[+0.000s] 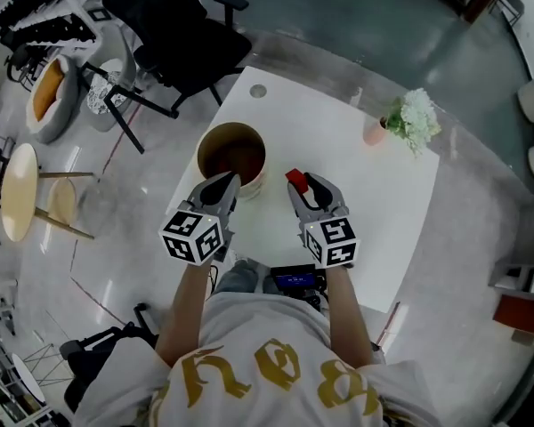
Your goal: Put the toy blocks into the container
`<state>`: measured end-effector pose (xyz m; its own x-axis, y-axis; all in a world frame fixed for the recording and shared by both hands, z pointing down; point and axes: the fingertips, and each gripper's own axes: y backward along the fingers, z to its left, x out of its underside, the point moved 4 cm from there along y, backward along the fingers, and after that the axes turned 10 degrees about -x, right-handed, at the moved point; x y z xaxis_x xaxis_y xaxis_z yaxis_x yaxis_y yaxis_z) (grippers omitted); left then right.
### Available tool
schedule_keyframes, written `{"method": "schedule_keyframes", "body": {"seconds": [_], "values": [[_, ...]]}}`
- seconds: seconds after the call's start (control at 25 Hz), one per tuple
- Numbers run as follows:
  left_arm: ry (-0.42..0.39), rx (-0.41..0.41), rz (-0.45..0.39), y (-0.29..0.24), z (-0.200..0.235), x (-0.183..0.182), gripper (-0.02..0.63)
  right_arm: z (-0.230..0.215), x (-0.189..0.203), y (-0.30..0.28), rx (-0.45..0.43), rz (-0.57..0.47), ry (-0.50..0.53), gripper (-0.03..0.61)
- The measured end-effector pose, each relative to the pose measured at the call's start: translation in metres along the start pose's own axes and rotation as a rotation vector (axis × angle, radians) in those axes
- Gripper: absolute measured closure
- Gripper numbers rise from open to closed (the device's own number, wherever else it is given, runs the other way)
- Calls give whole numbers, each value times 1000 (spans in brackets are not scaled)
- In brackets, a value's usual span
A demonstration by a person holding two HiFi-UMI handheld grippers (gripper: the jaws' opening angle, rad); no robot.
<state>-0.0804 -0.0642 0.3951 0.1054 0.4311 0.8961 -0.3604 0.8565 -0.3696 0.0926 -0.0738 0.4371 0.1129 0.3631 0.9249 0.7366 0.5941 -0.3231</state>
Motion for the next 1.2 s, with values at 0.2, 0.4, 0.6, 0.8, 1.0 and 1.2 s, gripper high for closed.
{"method": "schedule_keyframes", "body": {"seconds": [0.2, 0.4, 0.6, 0.8, 1.0, 1.2], "values": [[13, -11, -5, 3, 30, -4, 612, 17, -11, -22, -15, -3, 15, 408], [38, 7, -9, -2, 57, -8, 612, 29, -24, -43, -6, -8, 31, 407], [45, 39, -6, -6, 74, -12, 612, 41, -34, -63, -1, -11, 50, 407], [48, 58, 2, -10, 84, -12, 612, 44, -38, -80, 4, -2, 60, 407], [48, 61, 15, -11, 96, -11, 612, 49, -38, -97, 3, 14, 69, 407], [55, 61, 17, -12, 102, -12, 612, 50, -39, -107, 4, 13, 65, 407]]}}
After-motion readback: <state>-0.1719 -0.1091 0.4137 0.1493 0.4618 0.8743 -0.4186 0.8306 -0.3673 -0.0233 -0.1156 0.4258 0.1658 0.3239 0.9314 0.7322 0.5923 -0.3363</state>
